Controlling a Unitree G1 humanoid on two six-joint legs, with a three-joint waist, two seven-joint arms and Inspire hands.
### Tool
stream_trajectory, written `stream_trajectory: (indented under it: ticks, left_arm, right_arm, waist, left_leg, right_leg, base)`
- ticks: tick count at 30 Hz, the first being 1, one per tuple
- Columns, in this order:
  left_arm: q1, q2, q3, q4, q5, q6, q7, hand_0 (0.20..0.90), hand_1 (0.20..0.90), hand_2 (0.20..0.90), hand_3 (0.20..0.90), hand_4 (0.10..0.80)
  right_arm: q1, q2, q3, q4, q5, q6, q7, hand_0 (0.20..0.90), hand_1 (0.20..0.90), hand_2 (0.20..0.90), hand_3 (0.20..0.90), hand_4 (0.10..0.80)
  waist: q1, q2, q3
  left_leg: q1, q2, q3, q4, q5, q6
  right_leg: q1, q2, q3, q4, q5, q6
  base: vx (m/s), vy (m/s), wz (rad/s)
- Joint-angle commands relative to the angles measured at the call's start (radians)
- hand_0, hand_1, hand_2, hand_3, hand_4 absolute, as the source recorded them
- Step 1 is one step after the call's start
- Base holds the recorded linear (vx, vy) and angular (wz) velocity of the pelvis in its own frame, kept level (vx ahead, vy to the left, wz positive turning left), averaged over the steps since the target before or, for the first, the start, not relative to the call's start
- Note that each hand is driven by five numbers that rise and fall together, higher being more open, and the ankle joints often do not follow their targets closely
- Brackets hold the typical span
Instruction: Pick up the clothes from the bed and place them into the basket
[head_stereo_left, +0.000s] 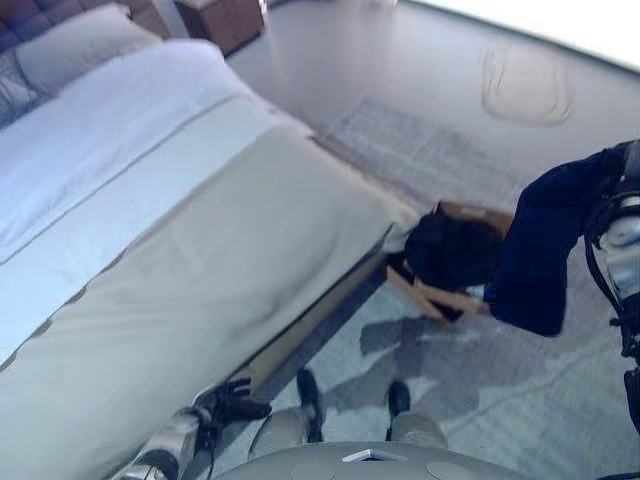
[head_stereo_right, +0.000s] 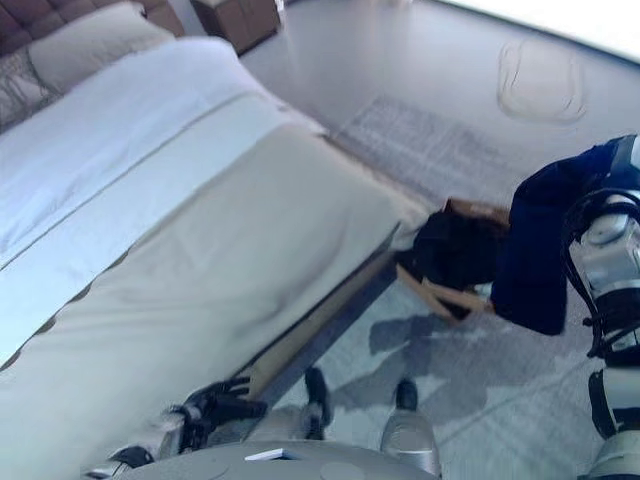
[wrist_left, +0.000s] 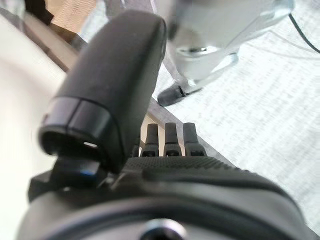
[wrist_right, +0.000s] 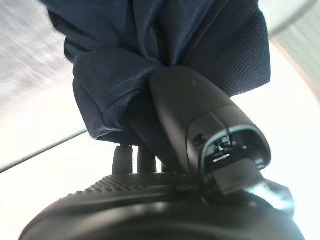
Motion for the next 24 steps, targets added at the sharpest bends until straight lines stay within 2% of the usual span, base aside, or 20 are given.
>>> stream_trajectory:
  ticks: [1,11,12,13,21,24]
  left_arm:
    - [-0.075,0.074,-0.035,-0.046,-0.078,-0.064,0.017,0.900,0.900,0.900,0.900,0.800]
    - [-0.117,0.109,-0.068,-0.104,-0.142,-0.069,0.017,0.900,0.900,0.900,0.900,0.800]
    - [-0.119,0.108,-0.070,-0.105,-0.146,-0.071,0.017,0.900,0.900,0.900,0.900,0.800]
    - [-0.120,0.109,-0.071,-0.106,-0.149,-0.068,0.014,0.900,0.900,0.900,0.900,0.800]
    - [-0.116,0.105,-0.065,-0.099,-0.163,-0.063,0.011,0.900,0.900,0.900,0.900,0.800]
    - [-0.115,0.093,-0.067,-0.090,-0.165,-0.067,0.015,0.900,0.900,0.900,0.900,0.800]
  right_arm:
    - [-0.223,-0.085,0.087,-0.030,-0.002,0.004,-0.141,0.300,0.300,0.300,0.200,0.100]
    - [-0.322,-0.067,0.182,0.075,0.037,0.066,-0.193,0.300,0.300,0.300,0.200,0.100]
    - [-0.332,-0.064,0.186,0.081,0.048,0.068,-0.199,0.773,0.773,0.773,0.752,0.652]
    - [-0.339,-0.062,0.189,0.088,0.044,0.070,-0.192,0.900,0.900,0.900,0.900,0.800]
    - [-0.368,-0.033,0.193,0.064,0.110,-0.043,-0.216,0.900,0.900,0.900,0.900,0.800]
    - [-0.376,-0.007,0.159,0.048,0.173,-0.097,-0.271,0.900,0.900,0.900,0.900,0.800]
  waist:
    - [0.015,-0.090,0.065]
    - [0.004,-0.047,0.149]
    - [0.003,-0.043,0.155]
    - [0.002,-0.039,0.158]
    - [0.000,-0.032,0.166]
    - [0.001,-0.033,0.166]
  left_leg:
    - [-0.053,-0.055,-0.097,0.162,-0.185,0.014]
    - [-0.142,-0.059,-0.094,0.148,-0.142,0.013]
    - [-0.149,-0.061,-0.093,0.151,-0.140,0.012]
    - [-0.151,-0.063,-0.093,0.152,-0.139,0.010]
    - [-0.144,-0.068,-0.077,0.142,-0.138,0.007]
    - [-0.144,-0.068,-0.071,0.135,-0.137,0.005]
  right_leg:
    - [-0.028,0.025,-0.053,0.033,-0.062,-0.071]
    - [-0.164,0.027,-0.048,0.094,-0.059,-0.077]
    - [-0.174,0.027,-0.045,0.098,-0.059,-0.078]
    - [-0.177,0.027,-0.044,0.098,-0.058,-0.078]
    - [-0.183,0.024,-0.038,0.083,-0.048,-0.075]
    - [-0.189,0.023,-0.038,0.076,-0.041,-0.071]
  base:
    - [-0.181,-0.083,-0.10]
    - [-0.065,-0.014,-0.04]
    - [-0.027,0.038,-0.08]
    - [-0.022,0.044,-0.05]
    - [0.000,0.045,-0.04]
    - [-0.009,0.038,-0.04]
